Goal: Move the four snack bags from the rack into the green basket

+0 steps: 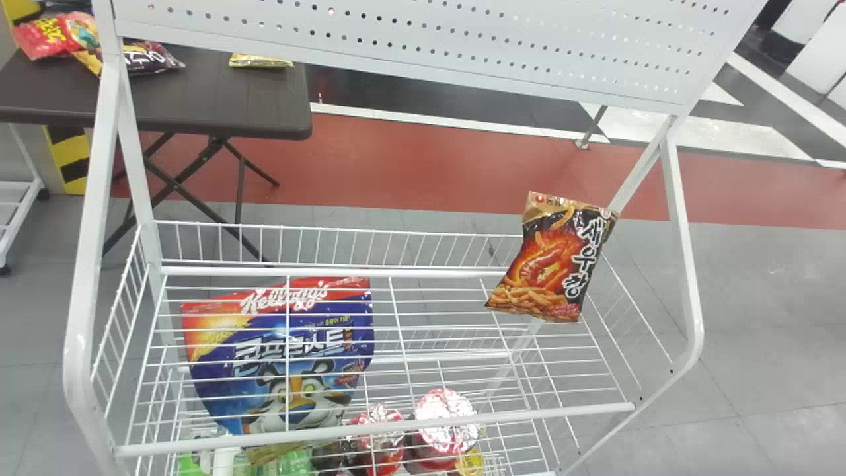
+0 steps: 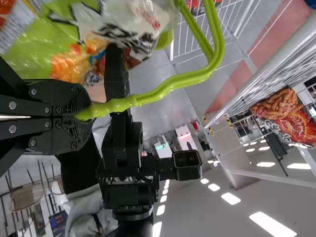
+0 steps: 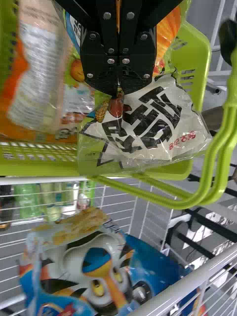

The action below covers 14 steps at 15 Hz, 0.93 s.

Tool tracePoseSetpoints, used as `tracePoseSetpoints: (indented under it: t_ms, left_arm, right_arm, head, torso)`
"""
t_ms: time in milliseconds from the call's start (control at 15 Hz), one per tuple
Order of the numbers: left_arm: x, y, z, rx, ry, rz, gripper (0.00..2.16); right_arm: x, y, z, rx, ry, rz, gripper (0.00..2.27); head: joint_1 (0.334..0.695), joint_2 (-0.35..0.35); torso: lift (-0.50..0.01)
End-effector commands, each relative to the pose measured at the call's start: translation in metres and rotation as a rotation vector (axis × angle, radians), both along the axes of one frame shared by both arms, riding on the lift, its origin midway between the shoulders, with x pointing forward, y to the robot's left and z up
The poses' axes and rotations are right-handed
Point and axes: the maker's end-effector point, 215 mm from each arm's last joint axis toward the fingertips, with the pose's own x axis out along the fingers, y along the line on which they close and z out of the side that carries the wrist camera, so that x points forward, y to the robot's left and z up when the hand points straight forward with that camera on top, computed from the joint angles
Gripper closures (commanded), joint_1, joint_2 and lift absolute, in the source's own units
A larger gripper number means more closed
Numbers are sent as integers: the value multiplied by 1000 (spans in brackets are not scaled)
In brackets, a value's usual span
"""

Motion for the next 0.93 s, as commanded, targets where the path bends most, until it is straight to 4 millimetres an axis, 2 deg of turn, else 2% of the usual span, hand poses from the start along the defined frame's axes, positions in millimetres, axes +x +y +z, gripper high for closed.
tracePoseSetpoints:
  t_ms: [0,133,200,267,333,400,667,867]
  left_arm:
    - [-1,0,-1,1,3,1,2024]
    - [-3,0,-1,1,6,1,2024]
    - [-3,0,-1,1,6,1,2024]
    - [-3,-1,-1,-1,3,-1,2024]
    - [-4,-2,-1,2,6,-4,2024]
    - [-4,-2,-2,4,5,-4,2024]
    - [-5,-2,-2,5,7,-5,2024]
    - [-4,-3,-3,8,7,-5,2024]
  right_arm:
    - [7,22,-2,37,-24,13,2182]
    - [18,18,-11,29,-65,-14,2172]
    - [20,17,-15,42,-63,-28,1986]
    - [19,15,-19,44,-54,-27,1487]
    - [17,14,-20,42,-54,-30,620]
    - [17,9,-20,40,-58,-36,-2]
    - [21,-20,-8,17,-82,-79,53]
    - [27,-56,4,-20,-107,-127,56]
  head:
    - [695,-350]
    - [695,-350]
    - [695,-337]
    - [695,-332]
    - [695,-329]
    - [695,-335]
    - [695,-350]
    - [695,-350]
  torso:
    - [0]
    - [0]
    - [0]
    - [0]
    - [0]
    - [0]
    - [0]
    - [0]
